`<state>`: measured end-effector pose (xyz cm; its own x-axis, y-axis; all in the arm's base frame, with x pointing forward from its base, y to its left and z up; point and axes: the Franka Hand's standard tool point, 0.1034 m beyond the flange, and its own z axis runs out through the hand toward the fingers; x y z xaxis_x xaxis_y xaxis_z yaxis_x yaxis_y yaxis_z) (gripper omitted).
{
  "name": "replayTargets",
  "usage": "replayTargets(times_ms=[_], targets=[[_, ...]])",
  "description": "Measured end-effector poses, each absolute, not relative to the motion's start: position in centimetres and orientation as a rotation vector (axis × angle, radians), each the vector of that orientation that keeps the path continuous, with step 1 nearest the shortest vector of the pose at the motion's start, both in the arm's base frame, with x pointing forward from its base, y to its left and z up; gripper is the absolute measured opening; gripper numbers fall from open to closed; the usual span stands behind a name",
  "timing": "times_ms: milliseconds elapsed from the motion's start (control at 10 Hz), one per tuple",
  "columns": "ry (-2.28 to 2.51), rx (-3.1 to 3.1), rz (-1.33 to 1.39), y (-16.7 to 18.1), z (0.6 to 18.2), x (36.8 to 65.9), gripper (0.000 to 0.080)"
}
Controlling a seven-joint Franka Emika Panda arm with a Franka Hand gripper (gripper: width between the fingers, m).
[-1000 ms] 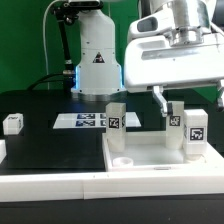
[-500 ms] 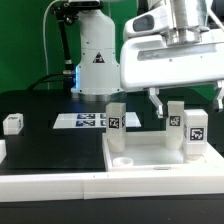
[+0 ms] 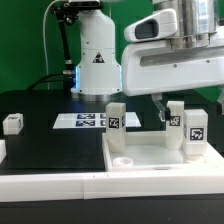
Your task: Assemble square table
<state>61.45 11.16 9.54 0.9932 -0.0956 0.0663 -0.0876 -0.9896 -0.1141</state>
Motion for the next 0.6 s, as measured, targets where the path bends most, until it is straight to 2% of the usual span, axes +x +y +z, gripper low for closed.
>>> replayTargets(times_ms=[400,600], targets=[[0.140,-3.027,-0.101,11.41,9.10,61.28,0.0649],[0.142,-3.027,-0.101,11.33,9.10,61.30,0.0383]])
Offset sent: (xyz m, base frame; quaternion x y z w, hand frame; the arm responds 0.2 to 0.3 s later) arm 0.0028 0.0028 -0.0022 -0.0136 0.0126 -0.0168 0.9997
